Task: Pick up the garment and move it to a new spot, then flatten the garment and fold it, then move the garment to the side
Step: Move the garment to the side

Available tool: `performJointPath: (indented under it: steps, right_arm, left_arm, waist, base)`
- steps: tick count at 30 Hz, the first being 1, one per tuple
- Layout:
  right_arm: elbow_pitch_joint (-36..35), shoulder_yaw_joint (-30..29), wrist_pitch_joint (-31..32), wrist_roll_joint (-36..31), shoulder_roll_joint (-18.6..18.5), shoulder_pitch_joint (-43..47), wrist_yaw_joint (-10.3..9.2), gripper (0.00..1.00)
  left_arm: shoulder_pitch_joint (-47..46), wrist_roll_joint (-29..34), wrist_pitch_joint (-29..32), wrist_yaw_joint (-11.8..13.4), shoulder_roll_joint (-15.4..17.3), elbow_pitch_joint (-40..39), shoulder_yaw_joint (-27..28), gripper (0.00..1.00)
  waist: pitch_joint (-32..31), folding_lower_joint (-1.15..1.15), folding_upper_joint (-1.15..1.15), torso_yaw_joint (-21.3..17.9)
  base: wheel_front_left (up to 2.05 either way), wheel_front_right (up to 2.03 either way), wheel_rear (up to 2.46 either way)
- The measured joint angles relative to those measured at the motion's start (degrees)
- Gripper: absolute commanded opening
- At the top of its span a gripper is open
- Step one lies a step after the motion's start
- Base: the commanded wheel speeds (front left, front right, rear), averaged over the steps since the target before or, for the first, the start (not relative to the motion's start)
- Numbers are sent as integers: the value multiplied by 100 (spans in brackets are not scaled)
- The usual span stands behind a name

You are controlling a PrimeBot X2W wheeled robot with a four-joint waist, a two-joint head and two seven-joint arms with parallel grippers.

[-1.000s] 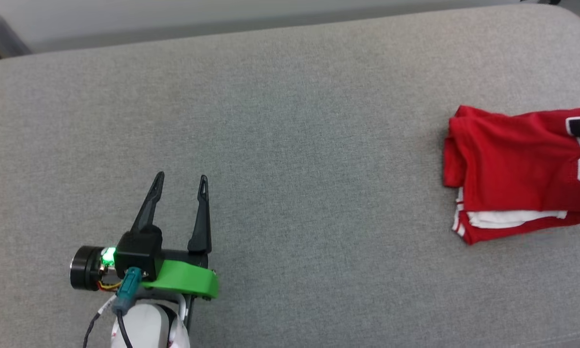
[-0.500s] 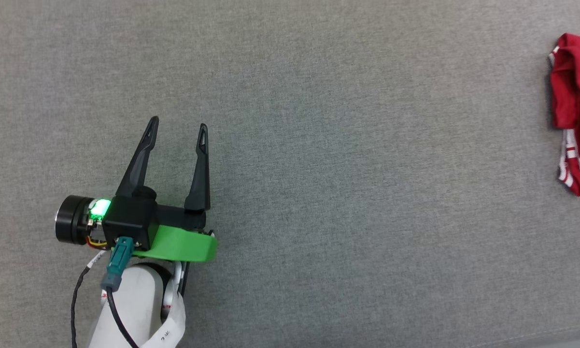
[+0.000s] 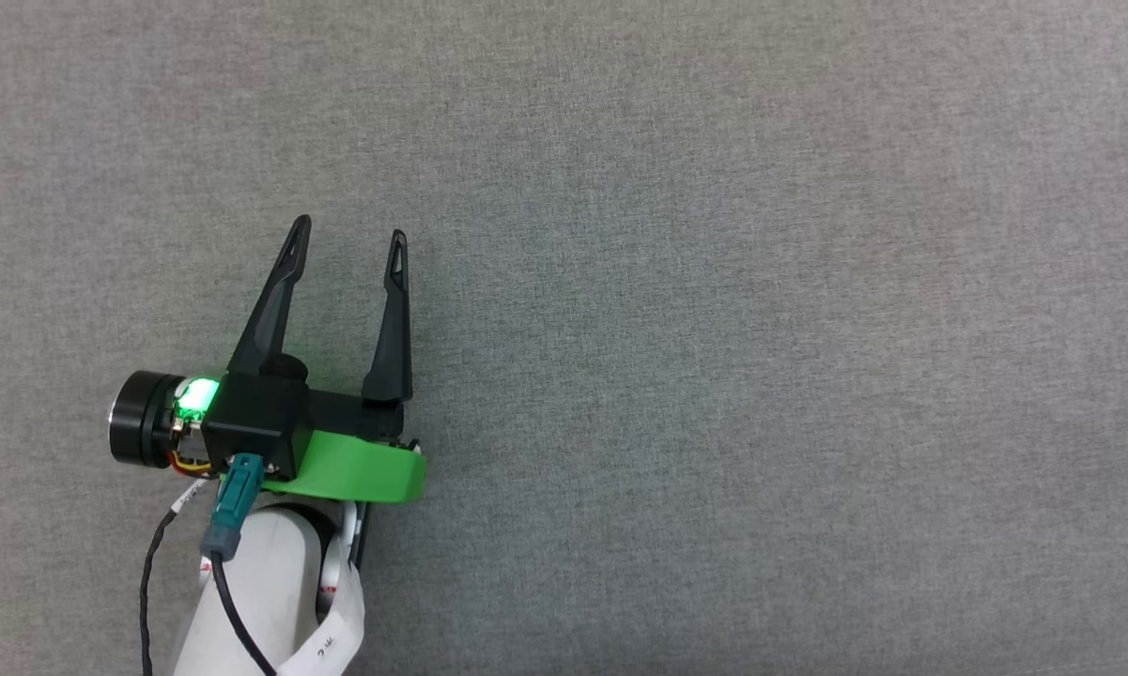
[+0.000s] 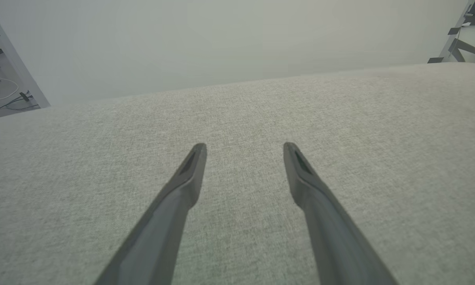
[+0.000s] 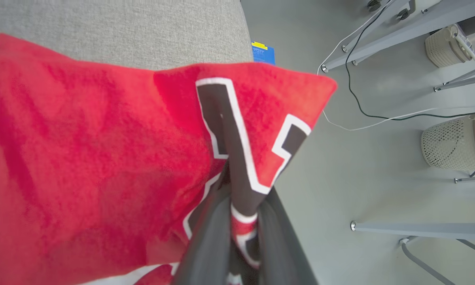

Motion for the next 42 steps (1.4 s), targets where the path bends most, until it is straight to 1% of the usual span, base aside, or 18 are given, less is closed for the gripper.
performJointPath:
  steps: [1, 2, 4, 6, 8, 10, 14, 17, 20, 22, 24, 26, 27, 28, 30, 32, 36, 42]
  right_arm:
    - [89, 7, -31, -22, 32, -27, 0, 53]
    - [159, 22, -32, -31, 57, -47, 0, 100]
    - [297, 104, -34, -66, 100, -52, 0, 100]
    - [339, 242, -188, -154, 110, -51, 0, 100]
    - [345, 352, -501, -289, 110, -51, 0, 100]
    - [333, 441, -744, -281, 114, -40, 0, 100]
    - [244, 569, -1467, -263, 126, 7, 0, 100]
    - [219, 522, -2018, -144, 207, 103, 0, 100]
    - [203, 400, -2629, -51, 365, 337, 0, 100]
    - [179, 245, -2881, -188, 477, 461, 0, 100]
    - [98, 9, -2960, -420, 611, 546, 0, 100]
    - [-156, -355, -2965, -689, 828, 649, 0, 100]
    - [-400, -615, -2965, -898, 992, 735, 0, 100]
    - [-661, -948, -2967, -1131, 1193, 831, 0, 100]
    - [-1132, -1403, -2991, -1562, 1582, 1089, 0, 100]
    - [-1616, -1805, -2991, -1989, 2107, 1466, 0, 100]
    - [-2473, -2179, -2991, -2607, 3030, 2025, 0, 100]
    - [-3405, -2267, -2992, -3140, 4083, 2582, 0, 100]
  left_arm:
    - [1, -1, 0, 7, 0, 16, 0, 100]
    - [1, -2, 0, 10, 1, 33, 1, 100]
    - [5, -5, 0, 24, 0, 82, -4, 100]
    - [17, -10, 0, 35, -2, 131, -7, 100]
    - [62, -23, 0, 52, -5, 168, -7, 100]
    - [156, -65, 0, 55, -9, 211, -4, 100]
    - [421, -120, 0, 100, -23, 296, 16, 100]
    - [586, -153, 0, 107, -37, 350, 27, 100]
    - [728, -166, 0, 122, -58, 393, 46, 100]
    - [834, -194, 0, 133, -67, 420, 67, 100]
    - [922, -203, -1, 132, -73, 441, 78, 100]
    - [998, -203, 0, 132, -76, 459, 99, 100]
    - [1037, -204, 0, 131, -79, 461, 110, 100]
    - [1061, -204, 0, 130, -79, 475, 122, 100]
    - [1095, -205, 0, 130, -80, 487, 151, 100]
    - [1148, -211, 0, 130, -83, 504, 167, 100]
    - [1198, -215, 0, 120, -92, 541, 189, 100]
    - [1223, -263, 0, 99, -121, 627, 227, 100]
  waist:
    - [-35, 0, 0, 1]
    - [-70, 0, 0, 0]
    - [-169, 0, 0, -3]
    - [-282, 0, 0, -2]
    - [-428, 0, 0, 2]
    - [-576, 0, 0, 8]
    - [-916, -1, 0, 27]
    - [-1178, -1, 0, 56]
    - [-1447, -1, 0, 109]
    - [-1637, -1, 0, 159]
    - [-1799, -1, 0, 210]
    - [-1949, -1, 0, 264]
    - [-2028, -1, 0, 297]
    - [-2100, -1, 0, 331]
    - [-2218, -1, 0, 399]
    - [-2332, -1, 0, 478]
    - [-2500, -1, 0, 622]
    - [-2648, -1, 0, 810]
  base:
    - [0, 0, 0]
    - [0, 0, 0]
    - [0, 0, 0]
    - [0, 0, 0]
    - [0, 0, 0]
    - [0, 0, 0]
    - [0, 0, 0]
    - [0, 0, 0]
    - [0, 0, 0]
    - [0, 0, 0]
    - [0, 0, 0]
    - [0, 0, 0]
    - [0, 0, 0]
    - [0, 0, 0]
    - [0, 0, 0]
    - [0, 0, 0]
    - [0, 0, 0]
    - [0, 0, 0]
